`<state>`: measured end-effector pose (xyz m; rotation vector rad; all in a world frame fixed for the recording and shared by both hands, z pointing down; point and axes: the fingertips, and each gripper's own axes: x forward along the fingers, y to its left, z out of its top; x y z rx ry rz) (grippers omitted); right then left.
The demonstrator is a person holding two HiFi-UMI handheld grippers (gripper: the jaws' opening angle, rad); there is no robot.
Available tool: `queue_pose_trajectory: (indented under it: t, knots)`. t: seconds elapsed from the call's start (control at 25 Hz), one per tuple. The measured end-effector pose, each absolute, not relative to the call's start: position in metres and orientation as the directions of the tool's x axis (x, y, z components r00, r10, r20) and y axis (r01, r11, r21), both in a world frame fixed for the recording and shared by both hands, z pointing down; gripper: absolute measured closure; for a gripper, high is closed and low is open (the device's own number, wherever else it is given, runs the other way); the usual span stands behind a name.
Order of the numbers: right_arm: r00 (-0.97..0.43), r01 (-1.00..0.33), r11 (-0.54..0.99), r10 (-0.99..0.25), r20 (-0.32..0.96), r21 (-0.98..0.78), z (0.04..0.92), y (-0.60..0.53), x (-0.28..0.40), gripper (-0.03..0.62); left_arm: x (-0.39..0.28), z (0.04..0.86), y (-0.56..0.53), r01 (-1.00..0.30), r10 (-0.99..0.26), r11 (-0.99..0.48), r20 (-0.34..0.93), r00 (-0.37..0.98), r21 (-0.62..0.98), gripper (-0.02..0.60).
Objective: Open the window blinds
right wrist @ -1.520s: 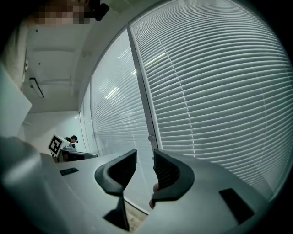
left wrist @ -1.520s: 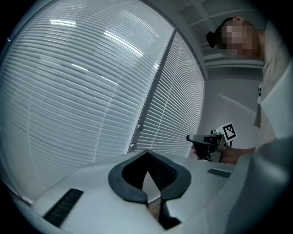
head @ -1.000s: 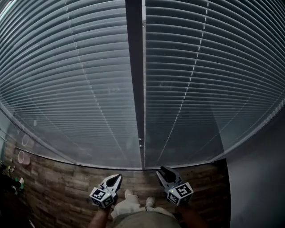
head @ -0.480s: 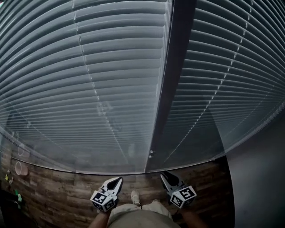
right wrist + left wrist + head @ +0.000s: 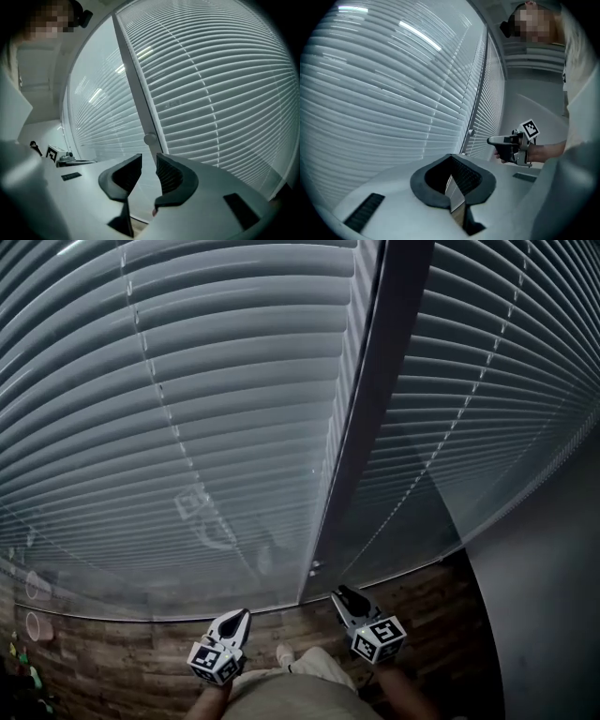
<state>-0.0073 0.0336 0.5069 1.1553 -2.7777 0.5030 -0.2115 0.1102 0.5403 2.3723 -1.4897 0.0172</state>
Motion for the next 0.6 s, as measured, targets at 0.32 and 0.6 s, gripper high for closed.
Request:
queue_pose_trajectory:
  t: [0.32, 0.6]
  knots:
    - [-0.691, -0.722, 0.642, -0.681, 0.241, -0.257, 0.525, 0.01, -0.011, 0.5, -0.213, 0.549, 0.094, -0.871, -0.873, -0.376, 0.196, 0.447, 0.317, 0.571]
    - [-0.698, -0.716, 0.645, -0.657, 0.284, -0.269, 0.541, -0.002, -0.005, 0.5, -0.219, 0.543, 0.08, -0.892, -0.901, -0.292, 0.213, 0.377, 0.345, 0.571]
